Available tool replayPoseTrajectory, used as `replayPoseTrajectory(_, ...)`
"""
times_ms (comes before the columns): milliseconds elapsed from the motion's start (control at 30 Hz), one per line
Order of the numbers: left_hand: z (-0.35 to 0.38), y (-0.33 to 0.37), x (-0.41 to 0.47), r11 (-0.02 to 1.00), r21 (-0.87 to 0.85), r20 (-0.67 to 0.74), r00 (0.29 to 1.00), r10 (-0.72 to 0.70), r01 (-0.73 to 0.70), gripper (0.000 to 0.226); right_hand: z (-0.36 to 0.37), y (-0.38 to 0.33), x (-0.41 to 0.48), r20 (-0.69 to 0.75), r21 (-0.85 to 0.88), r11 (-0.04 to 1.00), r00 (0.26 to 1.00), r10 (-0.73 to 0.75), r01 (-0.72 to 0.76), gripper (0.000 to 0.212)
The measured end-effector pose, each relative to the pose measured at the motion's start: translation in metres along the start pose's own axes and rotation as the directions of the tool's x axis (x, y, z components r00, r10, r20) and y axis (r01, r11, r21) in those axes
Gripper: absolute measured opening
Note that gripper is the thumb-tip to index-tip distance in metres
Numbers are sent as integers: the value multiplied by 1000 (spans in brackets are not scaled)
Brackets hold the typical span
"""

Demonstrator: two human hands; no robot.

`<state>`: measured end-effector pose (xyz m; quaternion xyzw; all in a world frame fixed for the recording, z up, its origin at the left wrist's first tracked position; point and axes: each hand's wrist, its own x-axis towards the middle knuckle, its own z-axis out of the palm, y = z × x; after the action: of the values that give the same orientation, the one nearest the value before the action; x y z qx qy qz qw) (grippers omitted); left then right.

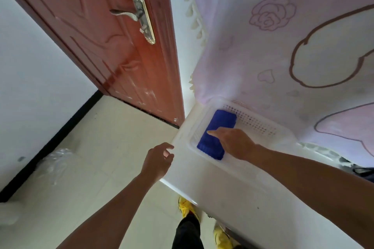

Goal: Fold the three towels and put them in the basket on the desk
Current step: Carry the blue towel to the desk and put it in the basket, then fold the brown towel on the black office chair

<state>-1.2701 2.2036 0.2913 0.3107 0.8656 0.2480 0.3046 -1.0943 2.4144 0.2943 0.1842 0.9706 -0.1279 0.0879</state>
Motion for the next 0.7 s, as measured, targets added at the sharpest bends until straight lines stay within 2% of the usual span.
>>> replayPoseTrajectory(33,-2,-4,-11,999,-12,-35,999,-38,38,20,-10,1,1,-57,35,999,998,28,-26,46)
replayPoseTrajectory(133,-4,-15,-55,992,-33,-132,983,-128,125,19,-25,-13,4,-185,122,992,983,-16,39,24)
replayPoseTrajectory(200,-3,-32,-106,980,-44,-175,965,-197,193,19,-23,-50,-5,-155,76,984,977,-149,163,15)
replayPoseTrajectory(300,-12,-69,-194,952,-70,-236,922,-306,298,19,-12,-137,-16,-72,57,932,933,-353,358,24)
replayPoseTrajectory(333,-12,-75,-201,948,-56,-236,918,-317,313,19,-7,-148,-22,-37,53,927,929,-369,370,26)
replayPoseTrajectory(367,-21,-96,-247,920,-94,-288,874,-391,381,20,2,-197,-28,-2,47,878,879,-477,476,27)
replayPoseTrajectory(433,-29,-110,-274,907,-72,-330,848,-415,416,21,15,-230,-36,22,30,844,844,-536,536,27)
replayPoseTrajectory(533,-41,-161,-377,818,-161,-443,700,-559,552,22,37,-340,-67,114,-2,683,679,-725,730,28)
replayPoseTrajectory(567,-42,-181,-422,775,-214,-471,632,-615,595,23,48,-387,-83,136,0,605,600,-789,796,28)
replayPoseTrajectory(600,-40,-194,-446,755,-229,-491,596,-635,615,23,53,-413,-93,162,-5,574,567,-808,819,28)
replayPoseTrajectory(700,-29,-244,-555,644,-340,-501,447,-741,685,24,89,-524,-141,210,-6,410,402,-891,912,28)
